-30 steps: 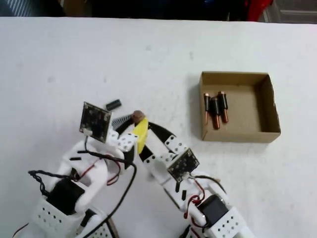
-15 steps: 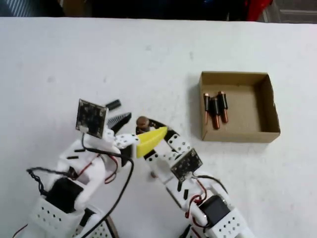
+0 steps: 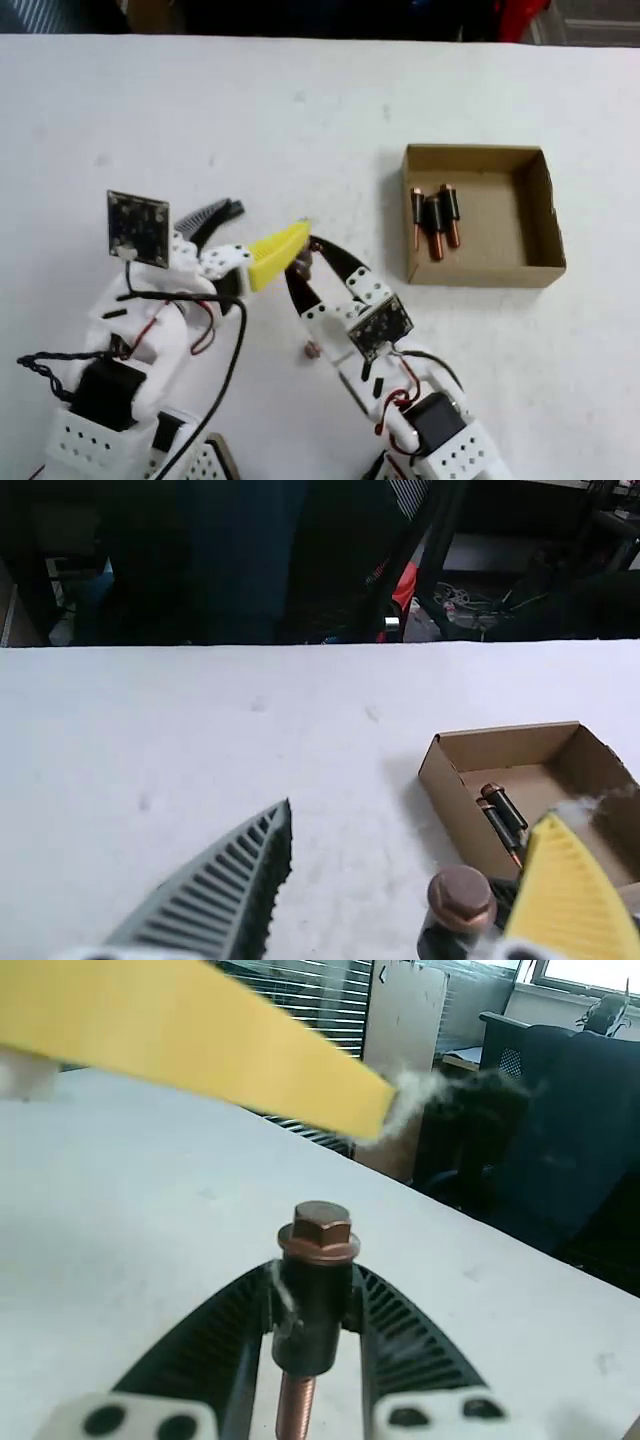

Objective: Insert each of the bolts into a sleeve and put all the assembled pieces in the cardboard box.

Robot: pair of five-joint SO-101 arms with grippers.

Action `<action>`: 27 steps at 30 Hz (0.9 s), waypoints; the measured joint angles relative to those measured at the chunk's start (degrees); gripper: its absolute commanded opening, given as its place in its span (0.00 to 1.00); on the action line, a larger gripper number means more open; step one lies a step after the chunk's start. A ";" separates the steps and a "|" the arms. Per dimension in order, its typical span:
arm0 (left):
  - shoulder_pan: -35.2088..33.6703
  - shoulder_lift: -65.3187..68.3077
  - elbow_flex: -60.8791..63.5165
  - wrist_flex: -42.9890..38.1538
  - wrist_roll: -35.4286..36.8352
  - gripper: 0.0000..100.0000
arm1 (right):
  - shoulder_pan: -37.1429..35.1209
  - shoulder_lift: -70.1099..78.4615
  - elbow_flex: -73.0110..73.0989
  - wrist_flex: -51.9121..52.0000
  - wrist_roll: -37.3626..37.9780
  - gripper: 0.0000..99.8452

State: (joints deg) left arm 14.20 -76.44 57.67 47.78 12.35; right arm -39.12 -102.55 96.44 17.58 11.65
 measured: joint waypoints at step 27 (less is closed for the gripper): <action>-1.05 0.00 0.44 -0.09 -3.08 0.18 | 0.00 0.00 0.00 1.76 0.00 0.02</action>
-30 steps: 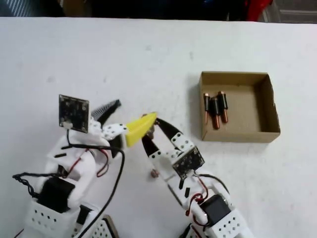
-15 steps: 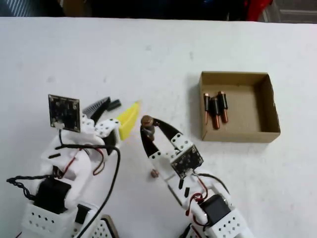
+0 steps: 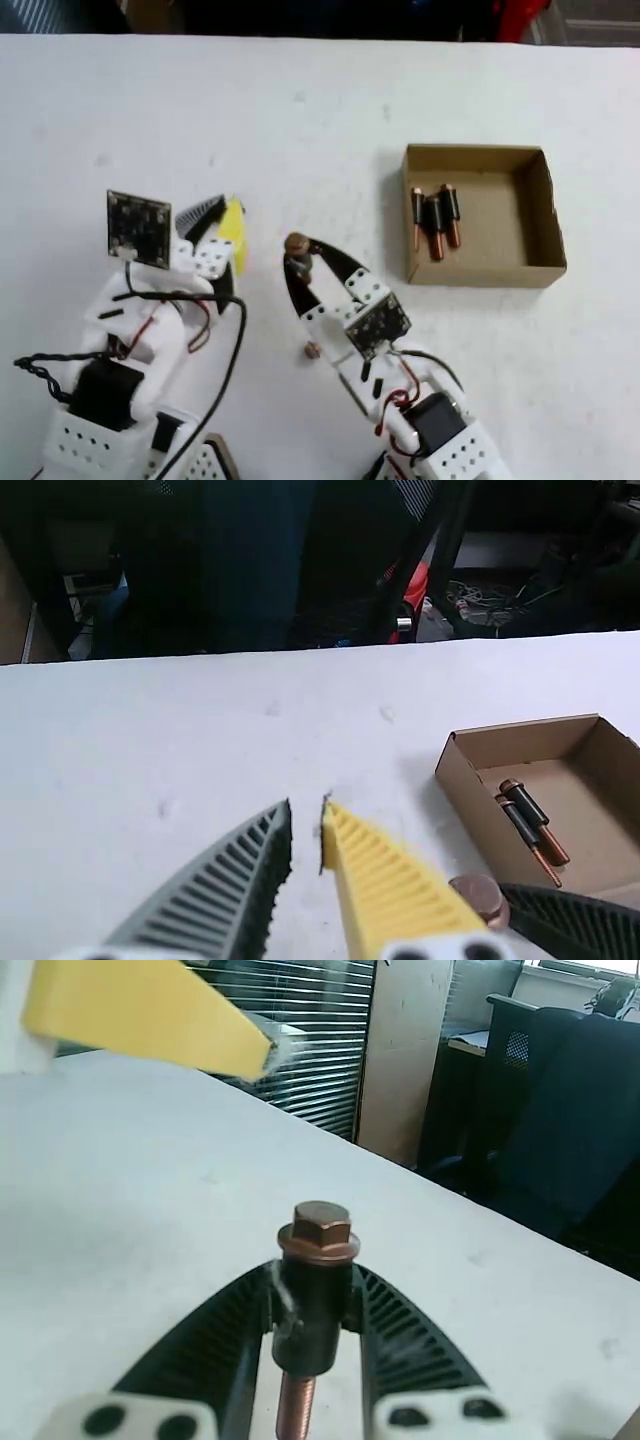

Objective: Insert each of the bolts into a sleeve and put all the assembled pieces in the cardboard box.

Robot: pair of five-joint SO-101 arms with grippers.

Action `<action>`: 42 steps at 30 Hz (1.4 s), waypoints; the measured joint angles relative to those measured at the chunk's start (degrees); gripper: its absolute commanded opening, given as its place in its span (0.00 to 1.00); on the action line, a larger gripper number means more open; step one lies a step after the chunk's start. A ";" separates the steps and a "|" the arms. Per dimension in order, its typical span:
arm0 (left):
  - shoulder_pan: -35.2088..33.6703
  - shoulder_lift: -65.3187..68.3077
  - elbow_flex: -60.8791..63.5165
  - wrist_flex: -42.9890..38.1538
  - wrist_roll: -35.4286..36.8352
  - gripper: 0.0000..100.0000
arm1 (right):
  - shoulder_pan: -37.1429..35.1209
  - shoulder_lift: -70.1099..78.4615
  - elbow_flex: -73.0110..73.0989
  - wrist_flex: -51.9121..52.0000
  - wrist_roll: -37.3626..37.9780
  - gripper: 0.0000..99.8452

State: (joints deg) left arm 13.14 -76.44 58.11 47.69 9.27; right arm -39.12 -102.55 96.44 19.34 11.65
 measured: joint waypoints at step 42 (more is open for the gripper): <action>-14.07 -27.60 -0.09 32.35 -9.41 0.02 | 8.97 0.00 0.00 6.33 0.00 0.02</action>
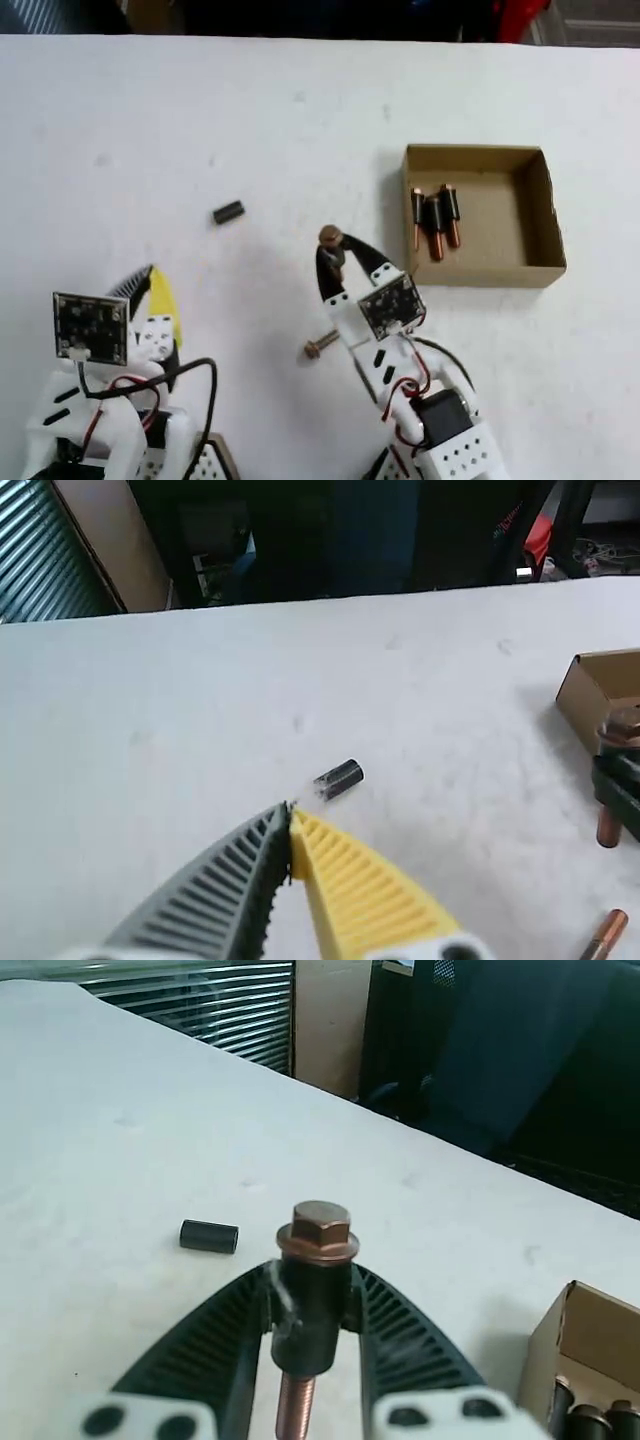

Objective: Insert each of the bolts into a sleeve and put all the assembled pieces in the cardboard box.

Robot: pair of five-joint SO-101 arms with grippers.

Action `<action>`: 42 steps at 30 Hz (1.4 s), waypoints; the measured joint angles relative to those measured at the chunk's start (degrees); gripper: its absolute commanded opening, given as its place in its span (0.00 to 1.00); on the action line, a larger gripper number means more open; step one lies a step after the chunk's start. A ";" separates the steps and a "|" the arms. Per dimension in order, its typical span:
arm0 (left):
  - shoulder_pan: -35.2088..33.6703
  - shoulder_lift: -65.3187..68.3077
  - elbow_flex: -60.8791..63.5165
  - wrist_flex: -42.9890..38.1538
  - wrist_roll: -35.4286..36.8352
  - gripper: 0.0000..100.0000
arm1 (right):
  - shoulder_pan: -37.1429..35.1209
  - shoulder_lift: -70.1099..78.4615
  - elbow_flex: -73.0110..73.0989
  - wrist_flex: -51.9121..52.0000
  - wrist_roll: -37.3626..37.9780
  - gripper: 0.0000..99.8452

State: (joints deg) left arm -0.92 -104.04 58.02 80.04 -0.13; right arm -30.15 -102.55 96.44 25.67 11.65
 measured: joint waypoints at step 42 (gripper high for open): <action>-10.02 0.26 39.12 -10.02 -2.99 0.02 | 11.08 0.00 -5.54 10.37 0.00 0.02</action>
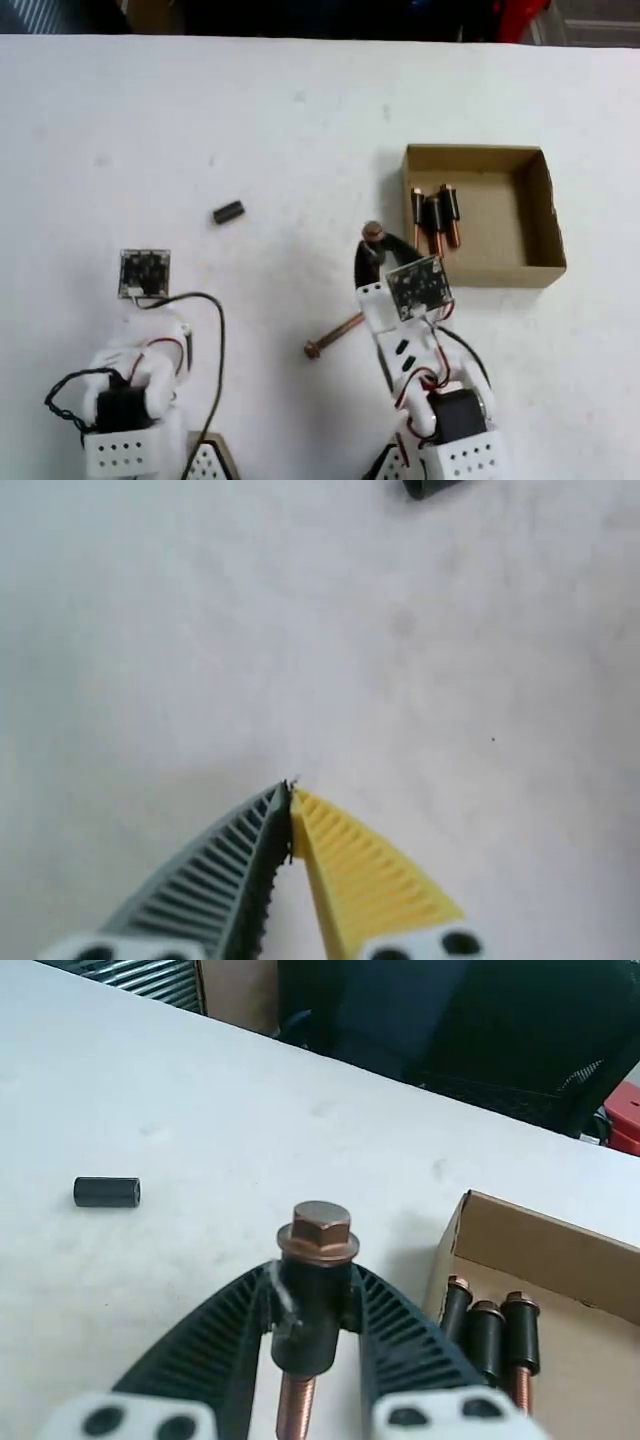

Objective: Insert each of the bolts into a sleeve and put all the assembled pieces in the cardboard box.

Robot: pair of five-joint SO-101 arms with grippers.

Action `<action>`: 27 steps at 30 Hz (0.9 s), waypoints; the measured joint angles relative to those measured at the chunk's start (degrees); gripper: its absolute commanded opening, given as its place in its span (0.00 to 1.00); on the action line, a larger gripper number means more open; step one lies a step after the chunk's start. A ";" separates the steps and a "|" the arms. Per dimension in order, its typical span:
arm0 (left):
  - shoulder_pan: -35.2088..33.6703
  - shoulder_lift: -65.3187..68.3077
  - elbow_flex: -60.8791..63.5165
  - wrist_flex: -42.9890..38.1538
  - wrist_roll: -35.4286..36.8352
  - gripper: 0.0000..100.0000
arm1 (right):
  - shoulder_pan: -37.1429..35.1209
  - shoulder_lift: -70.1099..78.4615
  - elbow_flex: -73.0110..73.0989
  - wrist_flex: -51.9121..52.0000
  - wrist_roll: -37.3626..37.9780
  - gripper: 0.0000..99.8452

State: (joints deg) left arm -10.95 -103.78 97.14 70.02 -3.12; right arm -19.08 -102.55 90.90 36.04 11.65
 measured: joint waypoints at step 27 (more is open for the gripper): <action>2.55 0.09 0.00 3.16 0.00 0.02 | 17.93 37.71 -48.53 17.58 0.00 0.02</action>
State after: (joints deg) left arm -8.40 -103.69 97.14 73.19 -3.12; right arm -1.14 -64.84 42.37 53.63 11.65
